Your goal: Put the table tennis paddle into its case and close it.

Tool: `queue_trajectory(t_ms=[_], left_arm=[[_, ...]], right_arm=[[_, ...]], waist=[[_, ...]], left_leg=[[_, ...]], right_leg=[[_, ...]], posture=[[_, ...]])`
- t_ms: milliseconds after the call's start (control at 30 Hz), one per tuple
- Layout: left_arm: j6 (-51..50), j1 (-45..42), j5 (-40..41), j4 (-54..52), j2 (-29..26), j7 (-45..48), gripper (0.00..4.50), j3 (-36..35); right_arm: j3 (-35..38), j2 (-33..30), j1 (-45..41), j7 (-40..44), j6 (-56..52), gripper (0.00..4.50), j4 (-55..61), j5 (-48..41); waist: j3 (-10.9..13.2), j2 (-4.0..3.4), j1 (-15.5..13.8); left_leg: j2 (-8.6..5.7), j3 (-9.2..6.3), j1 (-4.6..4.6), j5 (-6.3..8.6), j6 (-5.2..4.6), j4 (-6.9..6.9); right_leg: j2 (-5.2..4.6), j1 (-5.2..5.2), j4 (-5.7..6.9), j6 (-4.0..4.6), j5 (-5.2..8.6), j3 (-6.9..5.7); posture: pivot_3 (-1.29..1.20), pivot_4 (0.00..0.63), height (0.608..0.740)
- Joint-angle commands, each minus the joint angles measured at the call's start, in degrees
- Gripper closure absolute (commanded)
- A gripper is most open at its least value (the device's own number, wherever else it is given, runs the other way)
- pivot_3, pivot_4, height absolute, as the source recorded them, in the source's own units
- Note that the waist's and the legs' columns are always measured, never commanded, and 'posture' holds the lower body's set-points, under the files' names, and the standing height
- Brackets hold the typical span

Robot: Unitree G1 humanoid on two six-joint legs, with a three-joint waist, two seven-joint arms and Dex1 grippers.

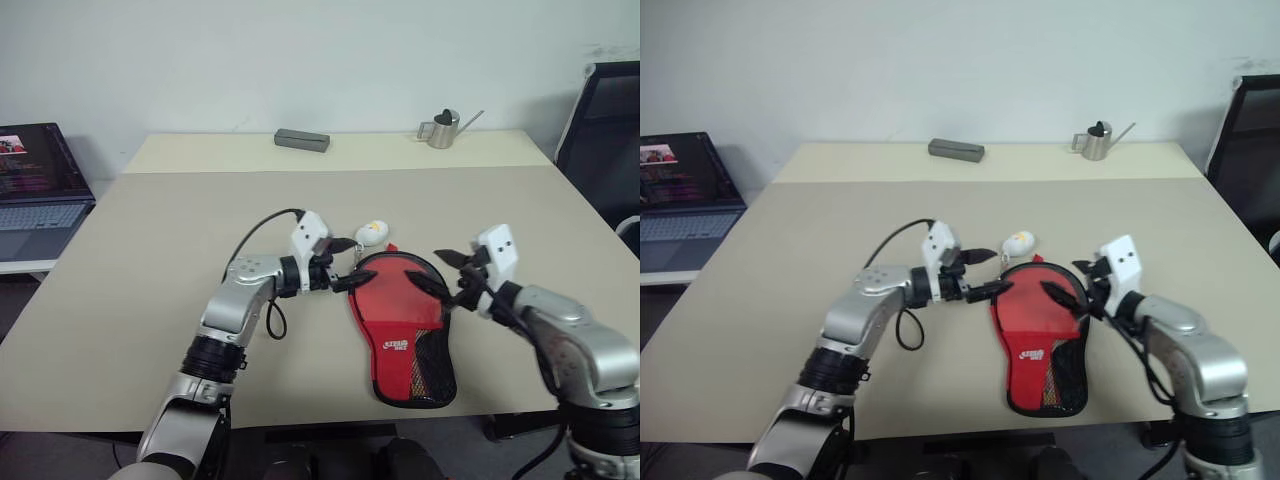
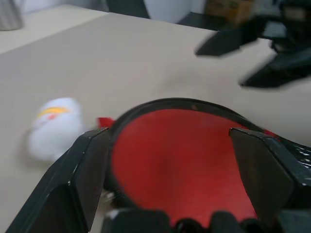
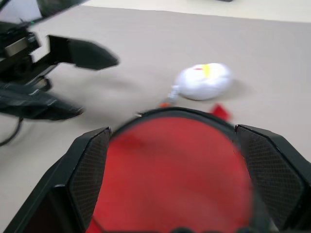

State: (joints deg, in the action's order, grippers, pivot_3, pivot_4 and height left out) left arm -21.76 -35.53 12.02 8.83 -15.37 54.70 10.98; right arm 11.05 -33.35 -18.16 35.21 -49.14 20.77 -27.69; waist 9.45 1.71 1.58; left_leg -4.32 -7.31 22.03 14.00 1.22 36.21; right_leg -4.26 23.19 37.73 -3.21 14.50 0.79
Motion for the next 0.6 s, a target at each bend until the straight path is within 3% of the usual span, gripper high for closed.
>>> queue_trajectory(t_ms=[33,300,600], left_arm=[[2.64,-0.94,-1.16,-1.38,1.13,0.77,0.3,3.12],[6.7,-0.3,-3.19,2.9,4.59,-0.54,0.3,6.89],[15.27,0.35,-8.11,14.83,5.86,-3.37,0.3,7.92]], right_arm=[[3.66,-3.9,-2.83,2.53,3.49,0.0,-2.57,-0.26],[2.84,-7.33,-8.22,3.47,7.43,0.0,-9.04,0.36],[-7.01,-0.14,-22.67,3.31,10.12,0.0,-19.86,3.81]], waist=[[0.0,0.0,0.08],[0.02,-0.02,0.07],[0.05,-0.09,0.07]], left_leg=[[0.02,0.03,-0.01,0.0,0.0,0.0],[0.04,0.13,-0.01,-0.01,-0.02,-0.01],[0.05,0.18,-0.05,-0.01,-0.03,0.0]], right_leg=[[0.01,0.0,0.0,0.0,0.0,0.01],[0.0,0.0,-0.01,0.0,0.0,0.07],[0.01,0.01,0.03,0.01,-0.01,0.11]], posture=[[0.0,0.15,0.74],[0.0,0.15,0.74],[0.0,0.15,0.74]])
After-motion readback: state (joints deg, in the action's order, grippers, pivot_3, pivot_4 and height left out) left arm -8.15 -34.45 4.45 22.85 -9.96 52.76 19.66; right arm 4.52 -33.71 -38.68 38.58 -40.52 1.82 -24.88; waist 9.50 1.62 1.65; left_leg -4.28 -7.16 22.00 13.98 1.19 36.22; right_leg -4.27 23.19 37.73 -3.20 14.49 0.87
